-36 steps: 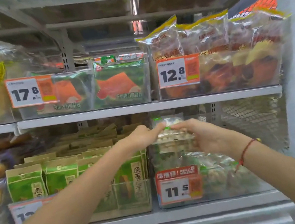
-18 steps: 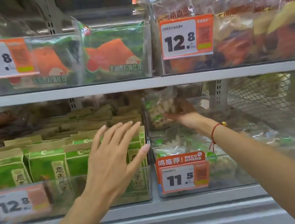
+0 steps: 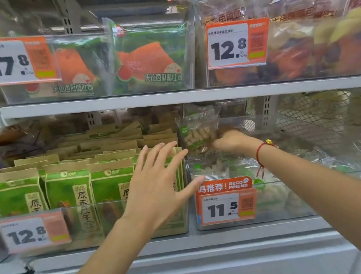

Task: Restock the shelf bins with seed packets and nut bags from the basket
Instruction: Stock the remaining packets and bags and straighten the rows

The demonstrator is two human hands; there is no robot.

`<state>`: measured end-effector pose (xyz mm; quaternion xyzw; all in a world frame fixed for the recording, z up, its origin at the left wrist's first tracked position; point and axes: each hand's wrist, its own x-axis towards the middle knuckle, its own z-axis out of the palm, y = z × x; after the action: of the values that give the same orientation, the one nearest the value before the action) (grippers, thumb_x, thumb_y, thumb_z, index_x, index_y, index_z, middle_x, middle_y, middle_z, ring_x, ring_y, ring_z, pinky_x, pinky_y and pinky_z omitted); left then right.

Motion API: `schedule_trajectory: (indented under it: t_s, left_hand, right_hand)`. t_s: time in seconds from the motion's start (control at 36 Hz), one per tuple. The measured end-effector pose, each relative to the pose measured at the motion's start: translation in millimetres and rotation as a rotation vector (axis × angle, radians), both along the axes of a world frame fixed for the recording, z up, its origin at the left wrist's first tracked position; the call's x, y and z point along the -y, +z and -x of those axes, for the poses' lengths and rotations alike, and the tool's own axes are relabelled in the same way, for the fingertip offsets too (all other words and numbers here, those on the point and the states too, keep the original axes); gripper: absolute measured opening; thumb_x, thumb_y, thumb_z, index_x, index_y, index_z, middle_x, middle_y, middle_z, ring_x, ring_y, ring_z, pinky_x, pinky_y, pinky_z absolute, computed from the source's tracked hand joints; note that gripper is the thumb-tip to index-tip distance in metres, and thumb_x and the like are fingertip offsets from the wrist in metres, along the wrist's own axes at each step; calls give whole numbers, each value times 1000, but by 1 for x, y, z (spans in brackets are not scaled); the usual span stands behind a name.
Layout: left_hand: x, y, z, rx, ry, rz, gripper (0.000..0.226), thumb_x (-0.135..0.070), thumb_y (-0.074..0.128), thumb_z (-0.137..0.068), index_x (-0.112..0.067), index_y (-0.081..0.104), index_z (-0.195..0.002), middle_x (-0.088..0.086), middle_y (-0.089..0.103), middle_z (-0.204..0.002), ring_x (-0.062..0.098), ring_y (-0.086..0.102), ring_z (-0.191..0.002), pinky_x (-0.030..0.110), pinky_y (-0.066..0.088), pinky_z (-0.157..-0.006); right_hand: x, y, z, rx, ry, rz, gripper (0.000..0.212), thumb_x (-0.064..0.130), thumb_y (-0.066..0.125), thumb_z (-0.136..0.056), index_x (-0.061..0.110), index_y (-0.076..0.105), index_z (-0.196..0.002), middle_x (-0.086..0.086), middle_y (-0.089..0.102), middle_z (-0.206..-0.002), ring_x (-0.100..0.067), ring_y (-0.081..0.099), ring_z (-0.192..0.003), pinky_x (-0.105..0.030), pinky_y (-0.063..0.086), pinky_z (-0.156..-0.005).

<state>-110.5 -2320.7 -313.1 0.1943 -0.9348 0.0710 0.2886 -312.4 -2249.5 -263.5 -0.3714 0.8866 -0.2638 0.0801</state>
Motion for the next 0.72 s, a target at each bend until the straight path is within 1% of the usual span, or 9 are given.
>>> schedule_trajectory:
  t_s: [0.14,0.19,0.25,0.33,0.42,0.47,0.58,0.67,0.72]
  left_hand:
    - [0,6,-3,23,-11,-7,87,-82,2,-77,-36,25,-147,-7,20,-157,12,10,-145,35,-5,-118]
    - [-2,6,-6,12,-21,-7,84,-81,5,-79,-35,23,-148,-7,18,-157,12,8,-146,37,-4,-118]
    - [-6,5,-13,-26,-40,15,77,-77,15,-85,-33,29,-146,-5,25,-155,13,13,-145,41,4,-120]
    - [-19,0,-32,-145,-85,27,54,-56,37,-91,-27,46,-137,-3,40,-147,14,30,-139,42,20,-117]
    - [-35,-13,-60,-299,-137,12,37,-34,54,-87,-21,59,-121,-4,55,-130,15,47,-123,34,34,-106]
    - [-45,-26,-80,-312,-143,-16,29,-31,53,-86,-22,63,-112,-8,61,-116,12,54,-108,28,41,-92]
    - [-55,-66,-118,-182,-80,-138,27,-39,44,-86,-30,66,-98,-18,65,-95,6,61,-85,23,49,-62]
    - [-58,-98,-142,62,-2,-356,23,-40,46,-93,-35,62,-108,-20,63,-105,4,60,-98,22,45,-74]
    - [-55,-128,-153,219,75,-510,24,-41,47,-94,-37,57,-115,-18,60,-115,6,57,-109,28,43,-81]
  right_hand:
    - [-19,3,-7,-61,34,14,43,35,60,-91,4,56,-121,-8,58,-116,-30,56,-109,-34,47,-88]
    - [-31,-1,-10,-132,-4,60,49,43,63,-87,5,53,-115,-12,59,-117,-30,56,-106,-41,49,-90]
    - [-45,-7,-17,-264,-58,131,56,45,65,-84,8,48,-122,-12,56,-122,-30,52,-112,-46,47,-92]
    - [-75,-15,-47,-358,63,375,49,30,65,-87,20,46,-131,0,54,-127,-18,47,-120,-36,42,-98]
    - [-106,-26,-90,-430,312,428,31,24,63,-87,26,57,-118,14,58,-111,-1,51,-102,-23,43,-87]
    - [-118,-37,-113,-460,514,270,22,27,62,-89,30,61,-111,20,59,-100,4,52,-90,-20,44,-77]
    - [-117,-77,-143,-416,817,-268,26,38,54,-93,36,57,-119,16,60,-109,-2,54,-95,-24,42,-78]
    - [-109,-123,-154,-320,882,-537,30,36,48,-97,32,53,-126,10,59,-117,-10,53,-103,-25,37,-77]
    - [-103,-158,-161,-263,894,-676,32,33,47,-98,28,51,-129,4,59,-120,-18,53,-110,-28,39,-88]
